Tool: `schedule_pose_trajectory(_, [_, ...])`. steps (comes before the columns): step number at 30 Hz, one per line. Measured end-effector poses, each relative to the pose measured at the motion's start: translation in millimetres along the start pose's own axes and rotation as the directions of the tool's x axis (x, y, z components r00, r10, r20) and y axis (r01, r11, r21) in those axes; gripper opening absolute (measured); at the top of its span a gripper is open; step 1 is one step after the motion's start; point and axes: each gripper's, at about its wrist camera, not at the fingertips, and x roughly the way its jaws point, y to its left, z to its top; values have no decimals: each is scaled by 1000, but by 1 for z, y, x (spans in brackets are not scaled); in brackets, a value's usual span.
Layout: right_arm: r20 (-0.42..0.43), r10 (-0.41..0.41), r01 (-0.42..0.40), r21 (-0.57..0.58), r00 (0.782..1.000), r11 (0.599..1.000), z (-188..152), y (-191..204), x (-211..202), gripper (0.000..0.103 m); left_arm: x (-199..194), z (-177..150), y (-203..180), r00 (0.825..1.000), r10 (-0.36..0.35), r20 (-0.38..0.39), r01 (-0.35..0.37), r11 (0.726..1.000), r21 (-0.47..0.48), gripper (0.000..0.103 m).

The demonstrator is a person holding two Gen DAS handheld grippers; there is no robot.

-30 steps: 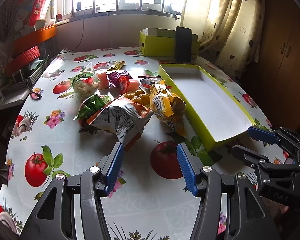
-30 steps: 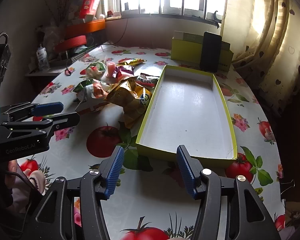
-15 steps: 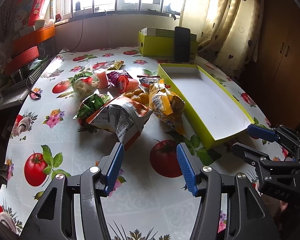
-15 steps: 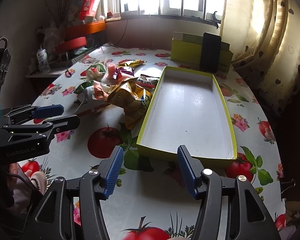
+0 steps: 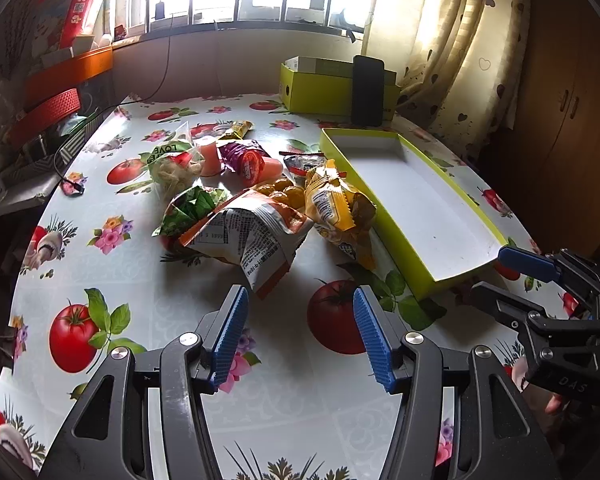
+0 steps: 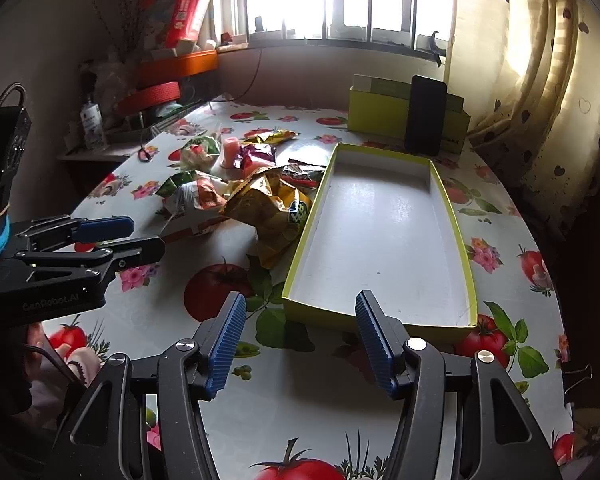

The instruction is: Organize snacks

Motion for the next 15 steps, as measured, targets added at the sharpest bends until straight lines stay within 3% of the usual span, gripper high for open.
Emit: schedule_pose_trajectory(15, [5,33,-33,-15,999,999,3,5,2,56,0,4,17,1000,-18,3,18,998,-62,56])
